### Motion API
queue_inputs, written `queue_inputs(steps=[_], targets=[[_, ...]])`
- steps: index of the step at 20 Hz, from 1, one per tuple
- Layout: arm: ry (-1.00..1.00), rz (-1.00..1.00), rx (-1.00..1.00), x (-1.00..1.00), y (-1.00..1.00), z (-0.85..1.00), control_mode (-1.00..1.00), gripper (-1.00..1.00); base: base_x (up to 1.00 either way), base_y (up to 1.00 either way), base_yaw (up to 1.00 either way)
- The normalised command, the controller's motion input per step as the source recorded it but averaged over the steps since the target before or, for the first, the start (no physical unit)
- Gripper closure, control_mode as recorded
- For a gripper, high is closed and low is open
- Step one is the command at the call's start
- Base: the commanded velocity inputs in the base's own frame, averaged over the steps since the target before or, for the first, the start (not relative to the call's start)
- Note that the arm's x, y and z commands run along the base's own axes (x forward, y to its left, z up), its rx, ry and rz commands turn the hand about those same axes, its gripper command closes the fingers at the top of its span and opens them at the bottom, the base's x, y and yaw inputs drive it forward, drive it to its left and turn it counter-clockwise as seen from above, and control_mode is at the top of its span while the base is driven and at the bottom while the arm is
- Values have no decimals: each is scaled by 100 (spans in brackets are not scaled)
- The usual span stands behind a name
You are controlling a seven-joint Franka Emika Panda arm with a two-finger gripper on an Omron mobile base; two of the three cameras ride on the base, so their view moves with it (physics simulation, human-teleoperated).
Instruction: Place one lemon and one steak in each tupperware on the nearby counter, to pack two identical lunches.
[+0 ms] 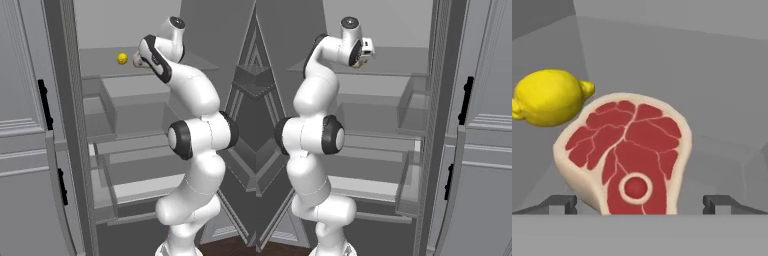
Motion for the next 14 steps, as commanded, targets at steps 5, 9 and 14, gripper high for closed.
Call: queue_inputs(steps=[5, 9, 14], targets=[[-4, 19, 0, 0, 1, 0, -100, -100, 0, 0, 0], [-10, 9, -2, 0, 3, -15, -100, -100, 0, 0, 0], [-10, 4, -3, 0, 17, -19, -100, -100, 0, 0, 0]])
